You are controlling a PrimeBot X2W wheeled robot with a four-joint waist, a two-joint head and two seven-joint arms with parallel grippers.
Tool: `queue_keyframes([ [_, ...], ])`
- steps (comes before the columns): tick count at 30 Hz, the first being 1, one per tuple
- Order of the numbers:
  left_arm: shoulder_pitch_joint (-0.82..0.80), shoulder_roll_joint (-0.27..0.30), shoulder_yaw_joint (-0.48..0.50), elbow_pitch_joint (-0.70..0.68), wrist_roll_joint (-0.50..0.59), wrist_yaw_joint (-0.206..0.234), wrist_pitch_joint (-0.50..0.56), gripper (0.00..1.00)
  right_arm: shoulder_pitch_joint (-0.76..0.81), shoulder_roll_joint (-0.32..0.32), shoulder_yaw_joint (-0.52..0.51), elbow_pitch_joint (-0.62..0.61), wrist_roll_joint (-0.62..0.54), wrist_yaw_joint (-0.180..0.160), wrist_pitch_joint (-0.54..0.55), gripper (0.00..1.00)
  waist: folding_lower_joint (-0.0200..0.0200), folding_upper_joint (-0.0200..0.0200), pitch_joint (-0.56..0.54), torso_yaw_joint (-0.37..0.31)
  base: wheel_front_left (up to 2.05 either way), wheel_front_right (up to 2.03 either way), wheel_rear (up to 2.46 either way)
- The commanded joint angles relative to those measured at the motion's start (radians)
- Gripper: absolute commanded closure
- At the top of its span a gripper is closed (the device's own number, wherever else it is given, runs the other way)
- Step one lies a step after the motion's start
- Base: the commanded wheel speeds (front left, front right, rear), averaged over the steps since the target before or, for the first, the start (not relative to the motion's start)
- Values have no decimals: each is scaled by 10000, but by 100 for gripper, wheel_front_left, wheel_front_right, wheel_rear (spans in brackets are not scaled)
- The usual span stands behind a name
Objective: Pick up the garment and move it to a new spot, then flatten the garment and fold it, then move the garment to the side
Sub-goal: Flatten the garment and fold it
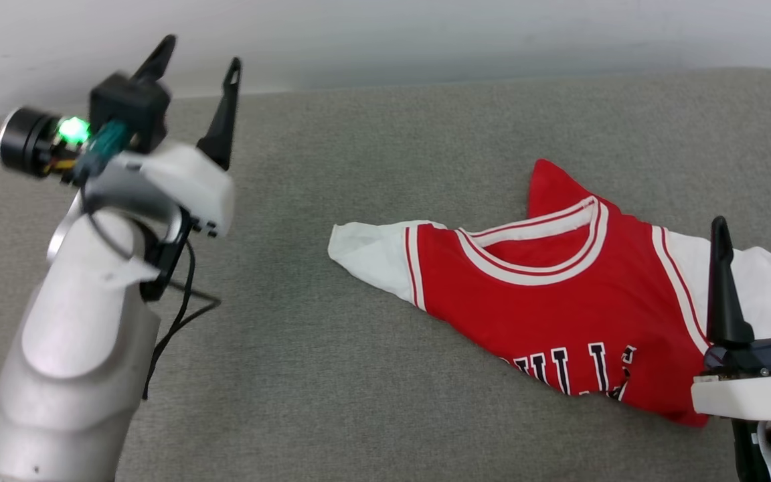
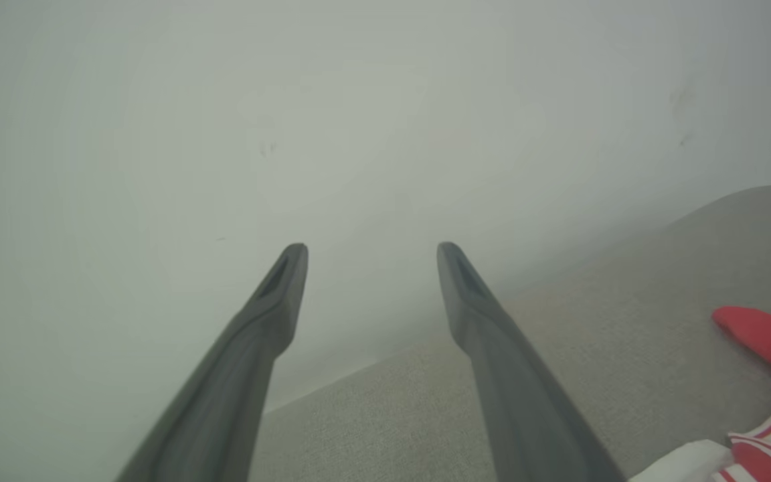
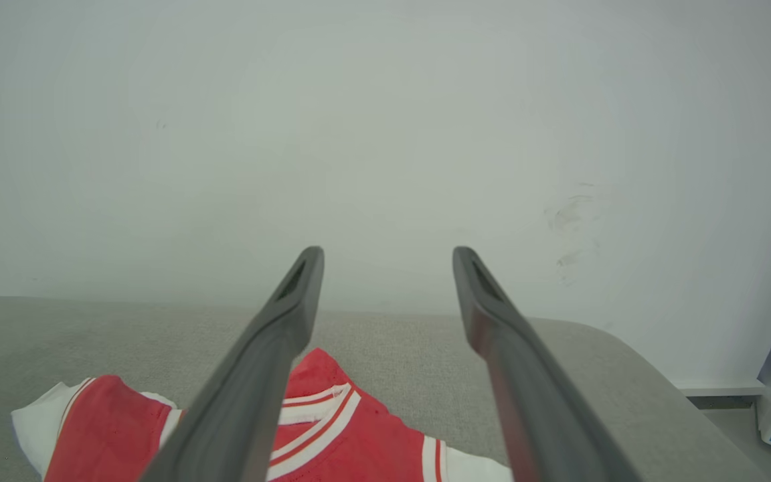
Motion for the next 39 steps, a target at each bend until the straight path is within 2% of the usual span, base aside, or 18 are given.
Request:
queue_keyframes([
  [1, -363, 189, -509, 110, -293, -1, 489, 0, 112, 64, 75, -67, -100, -5, -14, 0, 0, 0, 177, -152, 0, 0, 0],
  [8, -2553, 1442, -3676, 387, -3121, -2, 4197, 0, -199, 44, 461, -135, -159, -5, -16, 0, 0, 0, 795, -621, 0, 0, 0],
  [16, -3985, 2463, -6136, 457, -6175, -3, 7768, 0, -713, -67, 794, -42, -207, -5, -15, 0, 0, 0, 1555, -1146, 0, 0, 0],
  [21, -4415, 2832, -7302, 654, -6992, -4, 8906, 0, -1073, -9, 928, -22, -172, -5, -15, 0, 0, 0, 2052, -1454, 0, 0, 0],
  [27, -4415, 3039, -8315, 963, -7592, -4, 9387, 0, -1363, 77, 1080, 58, -173, -5, -17, 0, 0, 0, 2432, -1723, 0, 0, 0],
  [29, -4289, 3232, -9259, 1046, -7770, -6, 9773, 0, -1449, 111, 1094, 80, -182, -5, -15, 0, 0, 0, 2555, -1811, 0, 0, 0],
  [33, -4116, 3439, -9912, 1042, -8087, -14, 9761, 0, -1456, 135, 1093, 97, -194, -5, -17, 0, 0, 0, 2600, -1846, 0, 0, 0],
  [34, -4089, 3468, -10021, 1027, -8230, -15, 9665, 40, -1451, 144, 1078, 105, -205, -5, -15, 0, 0, 0, 2593, -1837, 0, 0, 0],
  [35, -4097, 3460, -10117, 1029, -8392, -15, 9594, 100, -1431, 151, 1041, 115, -221, -5, -15, 0, 0, 0, 2562, -1804, 0, 0, 0],
  [39, -4447, 3566, -10303, 907, -8614, -13, 9069, 100, -1379, 165, 989, 134, -245, -5, -17, 0, 0, 0, 2319, -1607, 0, 0, 0],
])
